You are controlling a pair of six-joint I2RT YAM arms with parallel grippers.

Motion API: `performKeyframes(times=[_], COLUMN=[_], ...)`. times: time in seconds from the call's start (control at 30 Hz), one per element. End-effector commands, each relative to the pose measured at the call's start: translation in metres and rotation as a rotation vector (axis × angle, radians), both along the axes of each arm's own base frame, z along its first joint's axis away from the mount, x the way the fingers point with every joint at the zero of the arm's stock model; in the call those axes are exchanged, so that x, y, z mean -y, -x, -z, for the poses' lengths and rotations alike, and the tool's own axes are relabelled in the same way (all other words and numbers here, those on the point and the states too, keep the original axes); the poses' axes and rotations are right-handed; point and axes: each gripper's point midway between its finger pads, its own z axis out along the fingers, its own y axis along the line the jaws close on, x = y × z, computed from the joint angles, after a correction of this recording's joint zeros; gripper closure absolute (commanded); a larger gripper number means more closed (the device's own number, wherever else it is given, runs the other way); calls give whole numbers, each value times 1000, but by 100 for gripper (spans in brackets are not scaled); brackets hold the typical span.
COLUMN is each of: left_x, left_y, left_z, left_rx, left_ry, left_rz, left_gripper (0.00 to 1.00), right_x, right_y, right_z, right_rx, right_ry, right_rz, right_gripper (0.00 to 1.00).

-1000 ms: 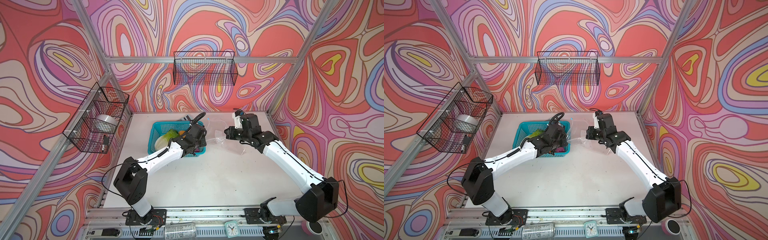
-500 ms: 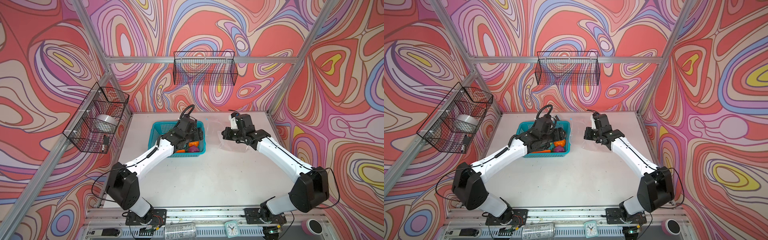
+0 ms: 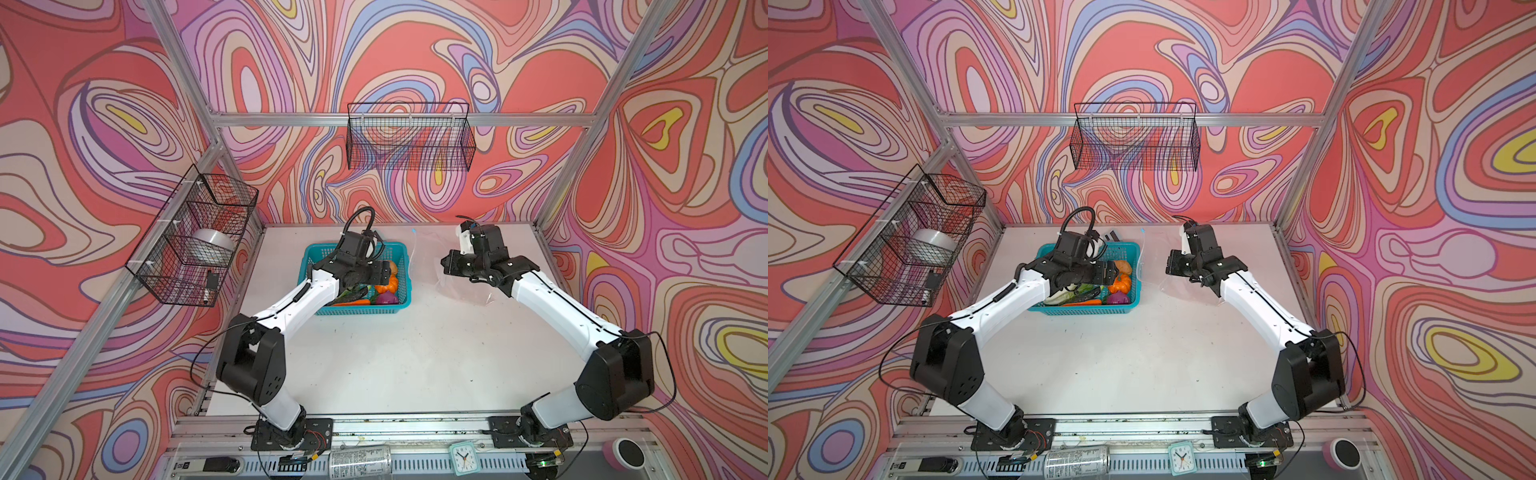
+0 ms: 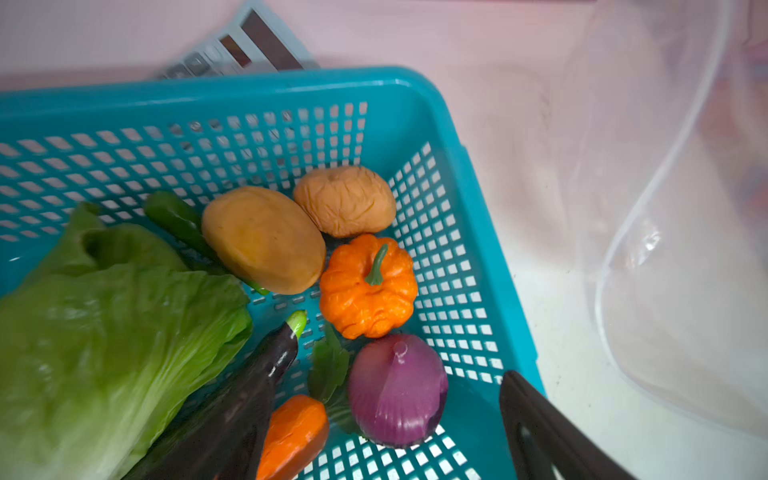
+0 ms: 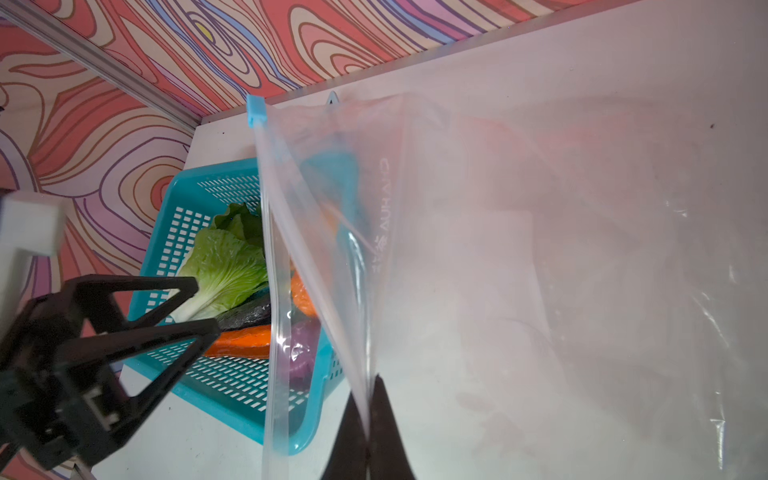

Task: Place the food in the zip-top bag and seal the zipper
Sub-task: 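Reach the left gripper down into the basket toward the orange pumpkin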

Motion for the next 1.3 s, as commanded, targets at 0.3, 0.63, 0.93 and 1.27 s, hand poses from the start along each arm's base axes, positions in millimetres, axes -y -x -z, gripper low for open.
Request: performKeyframes(times=[0.3, 0.63, 0.93, 1.27], left_x=[18, 25, 29, 34], left_y=[-29, -22, -17, -23], left_z=[46, 77, 105, 120], left_rx=[-152, -247, -293, -292], left_ry=[-137, -134, -171, -221], left_rz=[108, 113, 117, 124], left_gripper=[12, 13, 13, 2], right_x=[-1, -1, -1, 0], right_y=[-4, -4, -4, -1], right_z=[-5, -2, 0, 1], right_rx=[15, 14, 11, 10], right_ry=[-6, -3, -6, -8], right_rz=[-10, -9, -6, -3], right_gripper=[100, 100, 100, 100])
